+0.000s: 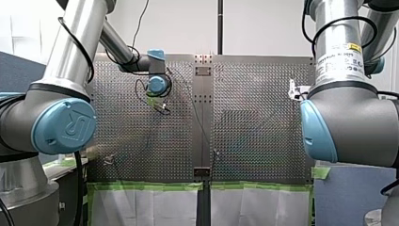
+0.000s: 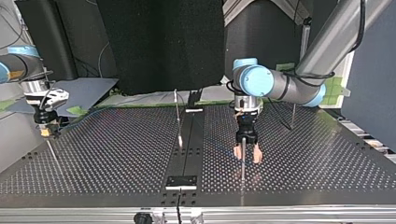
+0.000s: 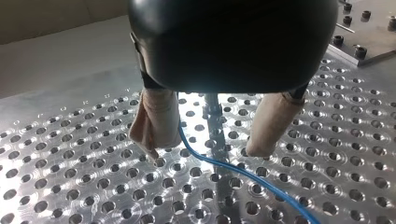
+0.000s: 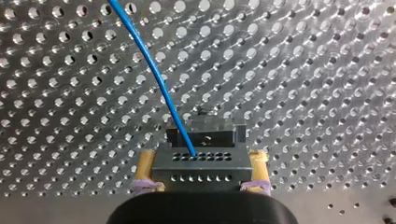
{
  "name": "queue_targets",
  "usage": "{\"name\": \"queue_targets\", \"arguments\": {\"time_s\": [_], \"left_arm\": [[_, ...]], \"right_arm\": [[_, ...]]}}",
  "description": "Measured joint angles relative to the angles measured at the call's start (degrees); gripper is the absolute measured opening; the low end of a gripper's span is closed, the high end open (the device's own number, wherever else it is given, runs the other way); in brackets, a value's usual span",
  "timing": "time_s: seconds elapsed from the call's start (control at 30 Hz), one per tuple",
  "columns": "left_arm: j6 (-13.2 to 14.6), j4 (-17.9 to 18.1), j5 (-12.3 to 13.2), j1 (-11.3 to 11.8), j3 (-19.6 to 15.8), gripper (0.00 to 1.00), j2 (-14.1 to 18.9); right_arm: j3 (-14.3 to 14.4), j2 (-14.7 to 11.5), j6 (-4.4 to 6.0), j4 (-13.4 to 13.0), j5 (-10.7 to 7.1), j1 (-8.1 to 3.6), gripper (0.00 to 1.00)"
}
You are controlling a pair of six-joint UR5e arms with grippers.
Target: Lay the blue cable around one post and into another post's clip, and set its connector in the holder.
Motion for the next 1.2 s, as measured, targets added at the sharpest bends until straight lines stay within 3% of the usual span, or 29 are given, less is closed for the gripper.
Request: {"name": "queue_targets", "arguments": {"time_s": [0.27,0.73,1.2], "left_arm": [[-0.1,0.0,0.0,0.0,0.0,1.00,0.0],[-0.1,0.0,0.1,0.0,0.0,1.00,0.0],[-0.2,0.0,0.2,0.1,0.0,1.00,0.0]], "right_arm": [[-0.3,0.0,-0.03,0.0,-0.90,-0.13,0.00],[-0.4,0.7,0.01,-0.6,-1.00,-0.63,0.00],[-0.4,1.0,-2.17,-1.8,-2.60,-0.57,0.00]]}}
